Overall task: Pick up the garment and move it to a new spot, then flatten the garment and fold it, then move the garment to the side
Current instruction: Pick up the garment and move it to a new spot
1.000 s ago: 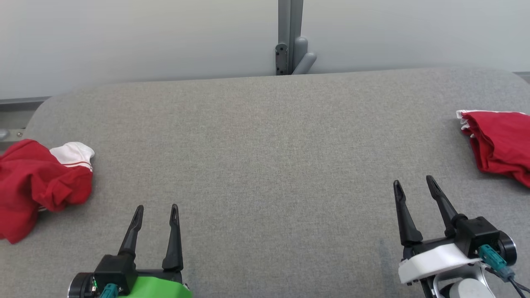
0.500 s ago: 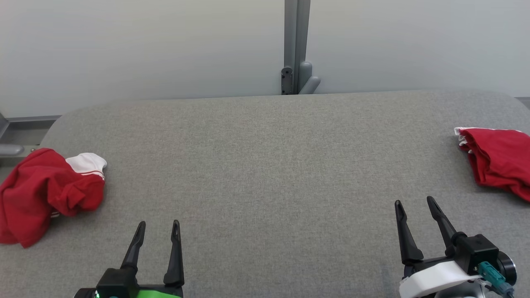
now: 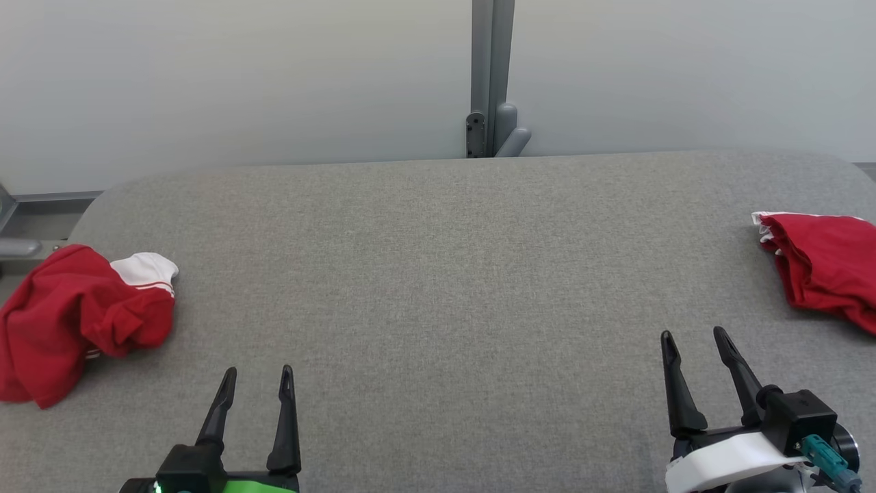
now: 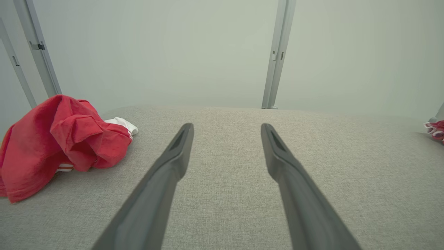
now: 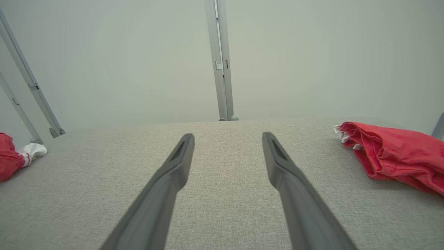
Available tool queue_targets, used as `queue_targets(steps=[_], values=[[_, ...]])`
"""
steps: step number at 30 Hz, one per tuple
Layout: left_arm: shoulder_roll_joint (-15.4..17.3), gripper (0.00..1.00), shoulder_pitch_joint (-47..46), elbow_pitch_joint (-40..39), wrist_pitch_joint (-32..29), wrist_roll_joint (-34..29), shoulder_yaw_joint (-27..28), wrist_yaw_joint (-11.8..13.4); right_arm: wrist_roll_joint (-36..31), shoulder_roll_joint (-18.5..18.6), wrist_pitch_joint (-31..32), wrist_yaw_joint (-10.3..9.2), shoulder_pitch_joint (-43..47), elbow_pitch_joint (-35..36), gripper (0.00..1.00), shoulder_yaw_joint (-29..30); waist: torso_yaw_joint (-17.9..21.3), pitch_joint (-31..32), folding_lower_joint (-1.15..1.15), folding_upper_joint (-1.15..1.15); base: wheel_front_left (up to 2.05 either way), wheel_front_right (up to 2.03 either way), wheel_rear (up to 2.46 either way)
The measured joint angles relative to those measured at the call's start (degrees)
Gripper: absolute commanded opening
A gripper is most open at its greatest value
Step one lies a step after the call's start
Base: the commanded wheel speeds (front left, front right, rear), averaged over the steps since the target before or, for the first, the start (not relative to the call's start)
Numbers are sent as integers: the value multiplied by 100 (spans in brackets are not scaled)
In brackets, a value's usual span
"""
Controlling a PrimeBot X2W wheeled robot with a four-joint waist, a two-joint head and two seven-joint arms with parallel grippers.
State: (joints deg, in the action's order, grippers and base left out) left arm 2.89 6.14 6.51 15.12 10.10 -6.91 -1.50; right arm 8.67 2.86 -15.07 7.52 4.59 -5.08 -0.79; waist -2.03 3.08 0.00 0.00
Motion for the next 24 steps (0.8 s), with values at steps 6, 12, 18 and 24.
queue_targets(steps=[6,12,18,24], values=[[0,100,-2,2,0,0,1,7,-3,1,0,0,16,9,100,7,-42,-25,0,0,0,0,0],[0,100,-35,-15,0,-8,29,40,-4,0,0,0,69,33,100,-27,-211,-48,0,0,0,0,0],[-1,100,-65,-52,0,-9,35,88,37,-1,0,0,124,41,100,-86,-556,-62,0,0,0,0,0],[-1,100,-90,-77,0,43,-10,133,68,-3,0,0,118,79,100,-149,-1045,-88,0,0,0,0,0]])
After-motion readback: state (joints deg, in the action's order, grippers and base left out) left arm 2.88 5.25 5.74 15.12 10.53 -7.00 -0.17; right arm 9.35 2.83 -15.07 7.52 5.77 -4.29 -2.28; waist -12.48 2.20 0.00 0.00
